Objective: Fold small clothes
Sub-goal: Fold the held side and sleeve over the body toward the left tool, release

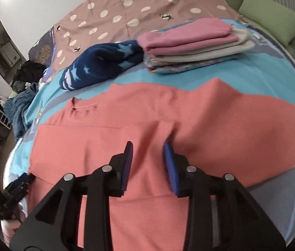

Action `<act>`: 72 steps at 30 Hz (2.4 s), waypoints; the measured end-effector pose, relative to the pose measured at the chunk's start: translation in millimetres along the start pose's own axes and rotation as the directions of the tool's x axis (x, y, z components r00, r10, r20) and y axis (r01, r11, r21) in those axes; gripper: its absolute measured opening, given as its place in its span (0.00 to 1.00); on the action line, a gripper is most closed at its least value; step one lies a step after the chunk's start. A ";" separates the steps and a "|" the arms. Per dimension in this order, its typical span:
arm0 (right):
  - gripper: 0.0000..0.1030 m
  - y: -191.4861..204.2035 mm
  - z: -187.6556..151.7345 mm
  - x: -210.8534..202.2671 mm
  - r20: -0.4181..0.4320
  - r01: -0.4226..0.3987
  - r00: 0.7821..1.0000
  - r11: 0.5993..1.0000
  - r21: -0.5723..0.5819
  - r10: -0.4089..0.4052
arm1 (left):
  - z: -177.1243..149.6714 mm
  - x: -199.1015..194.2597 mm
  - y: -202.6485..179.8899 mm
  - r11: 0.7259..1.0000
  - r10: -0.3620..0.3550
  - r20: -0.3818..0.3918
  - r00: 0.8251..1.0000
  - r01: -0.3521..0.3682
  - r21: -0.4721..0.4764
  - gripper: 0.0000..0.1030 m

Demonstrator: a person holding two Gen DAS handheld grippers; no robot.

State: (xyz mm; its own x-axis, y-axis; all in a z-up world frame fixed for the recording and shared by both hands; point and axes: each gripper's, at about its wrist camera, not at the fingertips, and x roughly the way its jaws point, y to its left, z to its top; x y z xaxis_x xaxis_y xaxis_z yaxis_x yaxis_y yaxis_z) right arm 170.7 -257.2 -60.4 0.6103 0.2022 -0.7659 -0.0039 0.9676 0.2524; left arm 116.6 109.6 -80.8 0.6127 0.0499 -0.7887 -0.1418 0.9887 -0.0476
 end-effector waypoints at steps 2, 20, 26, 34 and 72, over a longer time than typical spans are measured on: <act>0.32 -4.1 -1.5 -10.9 0.027 0.002 1.000 1.000 -0.002 -0.001 | 1.3 -5.3 4.8 0.999 0.033 0.019 0.999 -0.033 -0.032 0.63; 0.19 -23.4 -36.7 6.9 -0.069 -0.149 0.986 0.988 0.028 0.151 | 30.9 32.3 -8.0 0.968 -0.211 0.040 0.977 0.215 -0.130 0.18; 0.16 -37.2 -42.4 -4.0 -0.069 -0.154 0.985 0.987 0.050 0.158 | 26.9 30.6 -14.4 0.982 -0.158 0.050 0.986 0.163 -0.098 0.14; 0.23 -75.2 -54.1 -37.6 0.018 -0.139 0.990 0.981 0.135 0.138 | 29.3 31.8 -15.8 0.987 -0.136 0.049 0.990 0.139 -0.081 0.14; 0.05 -58.9 26.0 -105.6 0.167 -0.613 0.790 0.768 0.185 0.590 | 20.0 -12.0 -119.4 0.891 -0.422 0.034 0.906 0.408 0.198 0.49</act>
State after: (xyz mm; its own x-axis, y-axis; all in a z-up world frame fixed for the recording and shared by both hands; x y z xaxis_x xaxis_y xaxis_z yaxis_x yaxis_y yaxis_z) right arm 127.1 -339.4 21.0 0.6124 0.7053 -0.3571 -0.2304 0.5913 0.7728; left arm 141.7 -6.3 -53.4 0.6417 -0.3673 -0.6733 0.2772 0.9296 -0.2429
